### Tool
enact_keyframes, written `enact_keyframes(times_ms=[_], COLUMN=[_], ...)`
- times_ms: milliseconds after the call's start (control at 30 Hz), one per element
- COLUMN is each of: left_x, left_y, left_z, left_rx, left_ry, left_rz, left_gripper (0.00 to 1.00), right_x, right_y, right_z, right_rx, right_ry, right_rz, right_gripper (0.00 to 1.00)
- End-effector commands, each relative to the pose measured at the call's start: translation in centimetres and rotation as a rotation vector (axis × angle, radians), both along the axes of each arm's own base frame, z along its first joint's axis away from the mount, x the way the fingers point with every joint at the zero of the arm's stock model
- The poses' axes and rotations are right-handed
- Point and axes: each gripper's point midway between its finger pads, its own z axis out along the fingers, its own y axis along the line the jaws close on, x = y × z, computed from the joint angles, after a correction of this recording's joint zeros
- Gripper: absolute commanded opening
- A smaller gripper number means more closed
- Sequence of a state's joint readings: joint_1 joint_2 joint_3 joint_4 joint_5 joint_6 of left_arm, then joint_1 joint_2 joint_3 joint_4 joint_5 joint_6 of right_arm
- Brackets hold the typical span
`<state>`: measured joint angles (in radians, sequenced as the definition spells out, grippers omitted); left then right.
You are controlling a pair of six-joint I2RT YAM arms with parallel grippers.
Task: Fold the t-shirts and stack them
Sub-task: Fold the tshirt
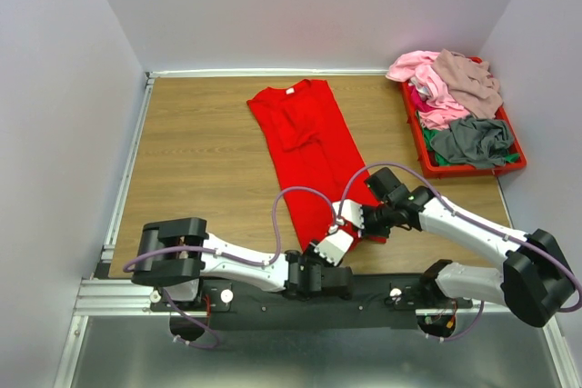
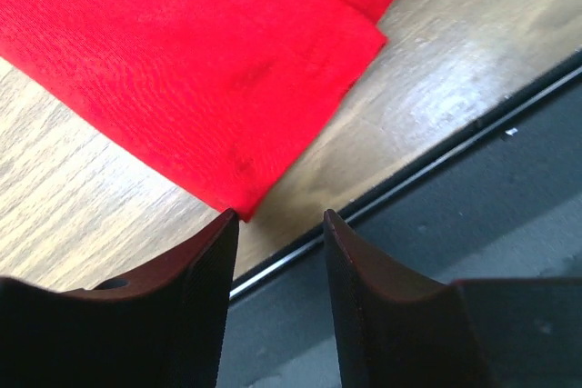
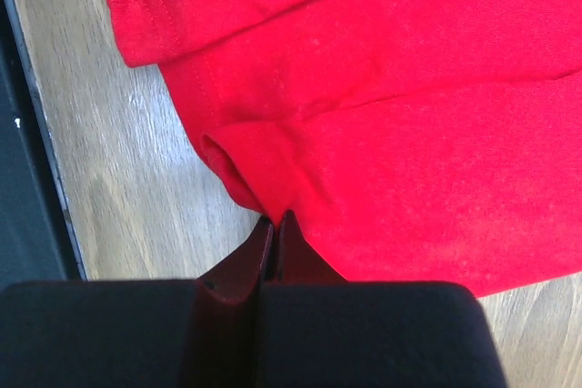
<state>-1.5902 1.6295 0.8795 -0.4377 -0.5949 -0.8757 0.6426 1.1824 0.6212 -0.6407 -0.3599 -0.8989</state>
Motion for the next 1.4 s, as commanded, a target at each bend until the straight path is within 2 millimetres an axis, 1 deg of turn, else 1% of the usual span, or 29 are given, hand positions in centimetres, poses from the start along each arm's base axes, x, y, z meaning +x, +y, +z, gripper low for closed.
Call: enact_keyframes(times_ms=[0, 33, 167, 367, 433, 567, 867, 1000, 1033, 1100, 1167, 1200, 1367], left_x=[0.8, 1.0, 1.0, 1.6, 1.6, 1.4, 2.5, 2.5, 2.2, 2.0, 1.6, 1.4, 0.9], left_y=[-0.2, 0.3, 0.4, -0.6, -0.6, 0.0, 0.8, 1.4, 1.2, 1.6, 1.6, 1.5, 1.9], left_z=[1.8, 1.8, 2.1, 2.3, 1.8, 0.4, -1.0, -2.4, -2.7, -3.3, -3.7, -3.9, -4.7], left_rx=[-0.034, -0.014, -0.009, 0.031, 0.045, 0.060, 0.069, 0.072, 0.058, 0.059, 0.056, 0.051, 0.060], left_ry=[-0.066, -0.077, -0.083, -0.129, -0.124, -0.092, -0.059, -0.016, 0.007, 0.029, 0.051, 0.064, 0.087], left_rz=[0.033, 0.044, 0.062, 0.039, 0.037, 0.051, 0.135, 0.158, 0.154, 0.157, 0.152, 0.152, 0.152], left_gripper=[0.51, 0.51, 0.51, 0.51, 0.52, 0.52, 0.54, 0.54, 0.53, 0.52, 0.47, 0.42, 0.36], right_x=[0.1, 0.1, 0.1, 0.1, 0.1, 0.1, 0.0, 0.0, -0.1, 0.0, -0.1, 0.0, -0.1], right_y=[1.4, 1.3, 1.3, 1.2, 1.2, 1.1, 1.1, 1.1, 1.0, 1.0, 1.0, 1.0, 1.0], right_z=[1.0, 1.0, 0.9, 1.0, 1.0, 0.9, 0.9, 1.0, 0.9, 1.0, 0.9, 0.9, 1.0], right_rx=[0.059, 0.059, 0.058, 0.060, 0.059, 0.060, 0.063, 0.064, 0.062, 0.064, 0.063, 0.064, 0.064], right_ry=[-0.011, -0.013, -0.011, -0.007, -0.007, -0.003, 0.006, 0.008, 0.010, 0.010, 0.011, 0.013, 0.015], right_rz=[0.044, 0.041, 0.044, 0.039, 0.039, 0.040, 0.038, 0.038, 0.038, 0.037, 0.037, 0.036, 0.035], right_gripper=[0.01, 0.00, 0.00, 0.00, 0.00, 0.00, 0.01, 0.00, 0.00, 0.01, 0.00, 0.00, 0.00])
